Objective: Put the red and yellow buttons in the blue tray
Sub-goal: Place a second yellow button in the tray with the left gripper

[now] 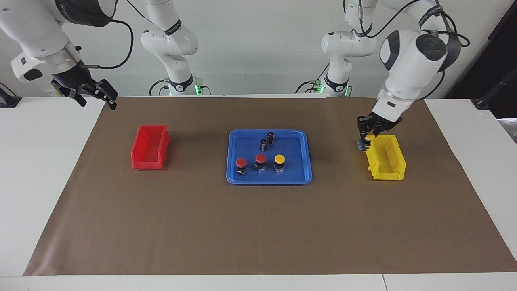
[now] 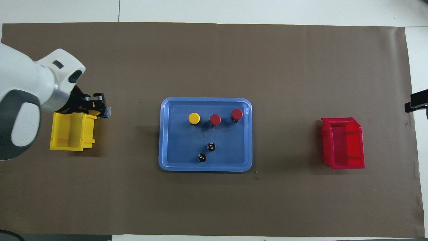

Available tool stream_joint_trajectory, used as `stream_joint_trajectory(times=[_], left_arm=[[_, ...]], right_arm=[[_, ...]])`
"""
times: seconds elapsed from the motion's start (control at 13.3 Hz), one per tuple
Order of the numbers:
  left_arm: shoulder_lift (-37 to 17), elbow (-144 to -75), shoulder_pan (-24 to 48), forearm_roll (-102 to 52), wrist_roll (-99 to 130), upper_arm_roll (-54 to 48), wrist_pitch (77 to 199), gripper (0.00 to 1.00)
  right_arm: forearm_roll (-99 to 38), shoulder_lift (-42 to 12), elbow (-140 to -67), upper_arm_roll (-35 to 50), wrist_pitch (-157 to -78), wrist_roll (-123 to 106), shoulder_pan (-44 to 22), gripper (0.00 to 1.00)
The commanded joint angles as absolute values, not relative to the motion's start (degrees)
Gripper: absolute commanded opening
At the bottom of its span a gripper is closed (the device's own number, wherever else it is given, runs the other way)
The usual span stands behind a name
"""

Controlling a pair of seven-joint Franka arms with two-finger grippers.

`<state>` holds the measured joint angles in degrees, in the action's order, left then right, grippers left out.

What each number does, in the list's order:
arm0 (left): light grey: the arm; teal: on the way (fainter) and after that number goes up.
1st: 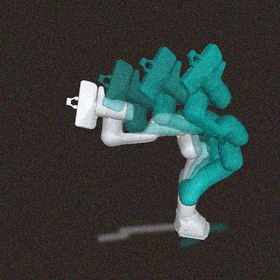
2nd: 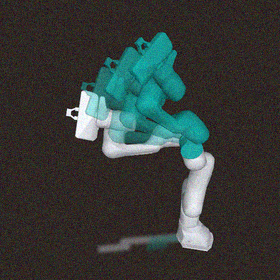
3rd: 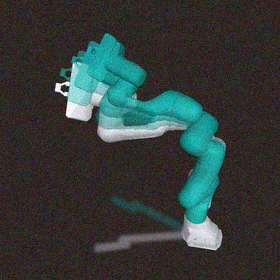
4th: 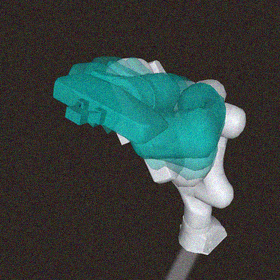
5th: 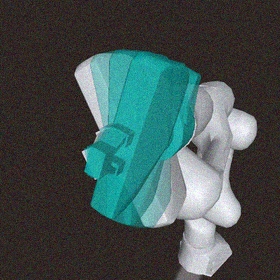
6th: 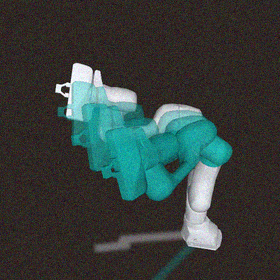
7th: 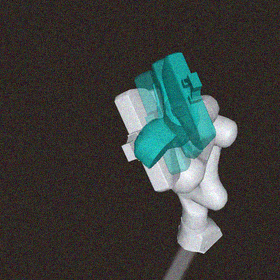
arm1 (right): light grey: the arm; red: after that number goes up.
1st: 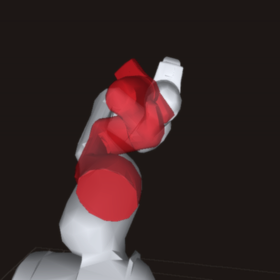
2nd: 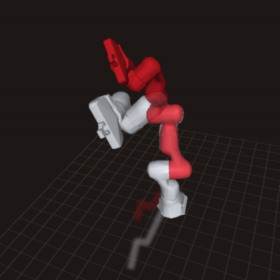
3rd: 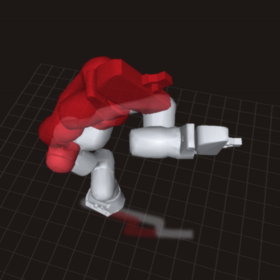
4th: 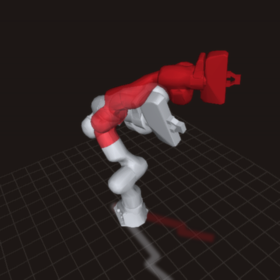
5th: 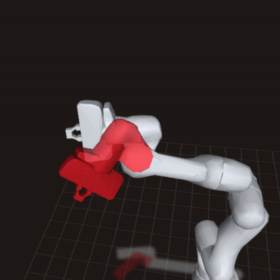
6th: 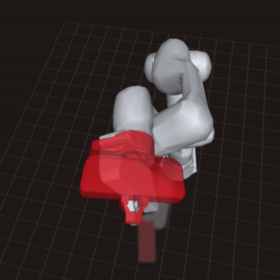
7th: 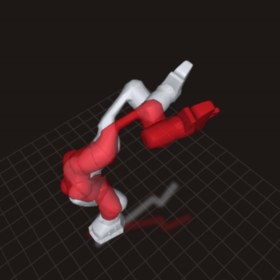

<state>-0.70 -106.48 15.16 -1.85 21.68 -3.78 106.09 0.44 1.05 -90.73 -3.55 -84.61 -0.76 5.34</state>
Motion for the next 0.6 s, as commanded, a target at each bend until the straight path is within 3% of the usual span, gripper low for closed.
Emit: stream_joint_trajectory(times=[0.0,0.22,0.53], left_arm=[[-6.75,-106.16,22.48,-2.64,31.52,-2.9,112.73,0.01],[-8.0,-110.64,26.0,-2.64,34.01,-3.08,119.69,0.02],[-10.98,-111.18,28.39,-2.64,35.77,-3.08,123.66,0.01]], right_arm=[[0.7,2.46,-93.16,-3.52,-85.52,-1.32,4.92,1.0],[0.53,2.46,-93.16,-3.43,-85.43,-1.14,4.4,1.0],[0.53,2.46,-93.16,-3.43,-85.43,-1.14,2.9,1.0]])
